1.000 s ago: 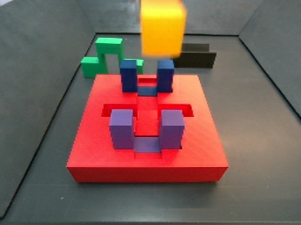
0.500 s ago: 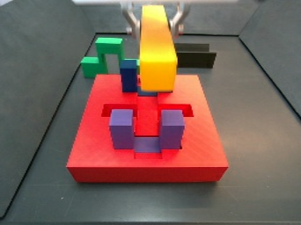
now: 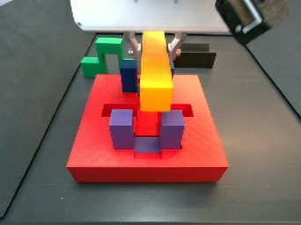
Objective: Pick up the yellow object. Move up. Move to above the board. Insert the yellow object.
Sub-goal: Insert the yellow object.
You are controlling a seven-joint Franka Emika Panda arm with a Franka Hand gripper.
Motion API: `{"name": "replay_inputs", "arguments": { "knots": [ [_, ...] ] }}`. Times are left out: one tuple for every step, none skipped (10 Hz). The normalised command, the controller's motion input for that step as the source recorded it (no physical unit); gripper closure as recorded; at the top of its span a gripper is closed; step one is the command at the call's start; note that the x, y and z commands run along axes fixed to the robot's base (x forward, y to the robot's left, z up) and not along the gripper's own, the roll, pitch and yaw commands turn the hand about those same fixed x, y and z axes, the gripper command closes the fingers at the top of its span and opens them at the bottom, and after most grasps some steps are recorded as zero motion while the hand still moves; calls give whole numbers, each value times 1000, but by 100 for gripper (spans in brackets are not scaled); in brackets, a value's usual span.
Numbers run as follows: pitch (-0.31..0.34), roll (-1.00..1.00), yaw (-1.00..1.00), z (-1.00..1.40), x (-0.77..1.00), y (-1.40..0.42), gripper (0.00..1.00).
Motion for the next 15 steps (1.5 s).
{"name": "replay_inputs", "arguments": {
  "knots": [
    [-26,119,0,-214,0,-83,100],
    [-40,130,0,-103,-6,-129,100],
    [-50,140,0,0,-23,-143,100],
    [-73,173,0,0,-66,-123,100],
    [-79,220,0,0,-23,-94,100],
    [-70,250,0,-6,0,-69,100],
    [-67,280,0,-46,0,-31,100],
    [-61,244,0,-26,-3,-46,100],
    [-51,194,0,0,-66,-51,100],
    [-43,139,0,0,-140,-54,100],
    [-47,71,0,0,-97,-20,100],
    [0,37,0,-9,0,0,100],
    [0,27,0,-86,0,0,100],
    [0,10,0,-100,0,0,100],
    [0,33,0,-83,0,0,100]
  ]
}}
